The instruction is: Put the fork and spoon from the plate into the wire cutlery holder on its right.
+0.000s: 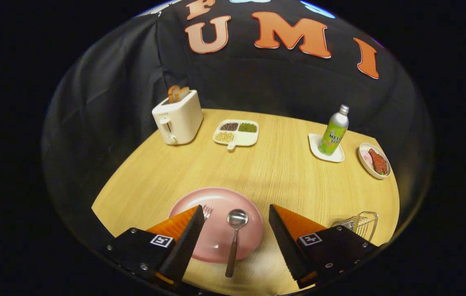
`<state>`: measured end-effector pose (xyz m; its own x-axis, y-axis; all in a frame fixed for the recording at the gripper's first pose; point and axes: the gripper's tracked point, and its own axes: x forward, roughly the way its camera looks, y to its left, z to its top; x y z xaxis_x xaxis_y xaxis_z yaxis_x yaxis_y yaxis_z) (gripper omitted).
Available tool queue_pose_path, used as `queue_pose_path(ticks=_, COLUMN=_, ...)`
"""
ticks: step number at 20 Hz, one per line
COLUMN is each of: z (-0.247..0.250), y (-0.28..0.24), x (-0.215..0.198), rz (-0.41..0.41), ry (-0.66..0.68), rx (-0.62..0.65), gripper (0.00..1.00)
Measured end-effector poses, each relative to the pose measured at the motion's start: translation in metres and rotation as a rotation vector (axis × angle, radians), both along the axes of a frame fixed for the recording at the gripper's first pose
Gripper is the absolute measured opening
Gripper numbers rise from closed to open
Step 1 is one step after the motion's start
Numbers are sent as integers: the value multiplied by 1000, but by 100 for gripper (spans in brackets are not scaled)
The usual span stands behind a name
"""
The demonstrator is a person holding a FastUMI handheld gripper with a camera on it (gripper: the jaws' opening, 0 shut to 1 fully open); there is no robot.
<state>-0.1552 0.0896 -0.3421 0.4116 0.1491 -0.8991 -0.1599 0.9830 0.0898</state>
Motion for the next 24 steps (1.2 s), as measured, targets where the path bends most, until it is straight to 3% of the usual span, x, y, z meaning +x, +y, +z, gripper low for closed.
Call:
queue_pose_path(ticks=9, z=-66, y=2, x=-64, rz=44, ry=302, rx=-54, gripper=78)
queue_pose_path(ticks=13, z=-79, y=4, x=-69, rz=50, ry=363, rx=-86, gripper=60)
queue_pose_path(ticks=19, z=-90, y=-2, x=-70, rz=50, ry=382, rx=-148, gripper=16)
queue_pose_path(ticks=24, z=-83, y=2, x=-65, rz=24, ry=364, rx=-84, gripper=6)
